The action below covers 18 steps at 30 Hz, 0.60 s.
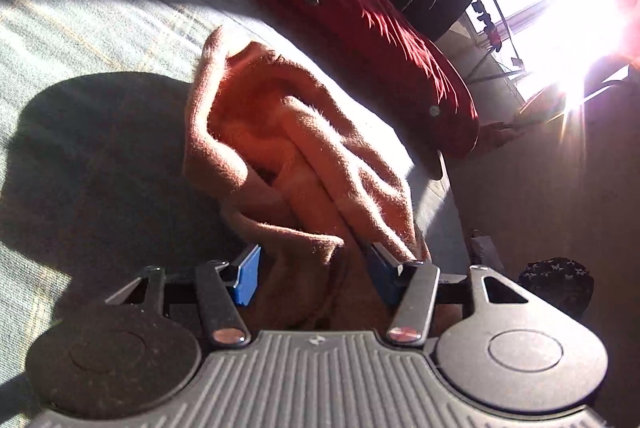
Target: Fold clothes
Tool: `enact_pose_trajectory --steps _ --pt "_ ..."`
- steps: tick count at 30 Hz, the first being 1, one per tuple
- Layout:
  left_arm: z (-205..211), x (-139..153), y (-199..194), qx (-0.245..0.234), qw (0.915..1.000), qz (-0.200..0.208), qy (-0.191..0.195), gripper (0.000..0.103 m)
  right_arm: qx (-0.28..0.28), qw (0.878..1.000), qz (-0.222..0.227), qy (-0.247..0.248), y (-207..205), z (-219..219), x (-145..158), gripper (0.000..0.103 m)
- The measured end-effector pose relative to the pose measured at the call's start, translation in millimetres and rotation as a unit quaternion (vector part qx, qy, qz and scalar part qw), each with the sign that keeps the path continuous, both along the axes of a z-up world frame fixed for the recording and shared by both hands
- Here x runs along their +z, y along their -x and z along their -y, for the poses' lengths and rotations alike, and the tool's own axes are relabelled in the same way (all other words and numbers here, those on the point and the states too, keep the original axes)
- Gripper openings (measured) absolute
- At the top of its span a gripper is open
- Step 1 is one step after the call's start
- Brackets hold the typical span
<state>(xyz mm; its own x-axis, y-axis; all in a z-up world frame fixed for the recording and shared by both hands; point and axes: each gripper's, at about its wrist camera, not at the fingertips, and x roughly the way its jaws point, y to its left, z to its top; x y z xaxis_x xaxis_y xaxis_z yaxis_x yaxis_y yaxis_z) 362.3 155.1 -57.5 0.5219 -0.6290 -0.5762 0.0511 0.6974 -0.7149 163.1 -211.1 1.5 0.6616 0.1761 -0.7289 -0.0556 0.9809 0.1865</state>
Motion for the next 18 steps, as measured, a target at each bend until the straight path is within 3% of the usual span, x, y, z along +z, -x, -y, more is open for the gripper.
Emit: enact_pose_trajectory --steps 4,7,11,15,18 --pt "10 -10 -1 0.023 0.9991 -0.002 -0.035 0.056 -0.009 1.000 -0.001 0.009 5 4 0 0.103" --pt "3 -16 10 0.053 0.9984 -0.003 -0.021 0.046 -0.016 1.000 0.004 0.018 11 14 0 0.103" --pt "-9 -20 24 0.096 0.9953 -0.002 0.009 0.045 -0.017 1.000 0.002 0.004 8 33 -8 0.103" --pt "-17 -18 39 0.156 0.9877 0.005 0.000 0.043 0.005 1.000 0.001 -0.001 4 44 -14 0.103" --pt "-10 -17 48 0.157 0.9876 0.001 0.008 0.043 0.041 0.999 0.011 -0.003 4 51 -14 0.103"
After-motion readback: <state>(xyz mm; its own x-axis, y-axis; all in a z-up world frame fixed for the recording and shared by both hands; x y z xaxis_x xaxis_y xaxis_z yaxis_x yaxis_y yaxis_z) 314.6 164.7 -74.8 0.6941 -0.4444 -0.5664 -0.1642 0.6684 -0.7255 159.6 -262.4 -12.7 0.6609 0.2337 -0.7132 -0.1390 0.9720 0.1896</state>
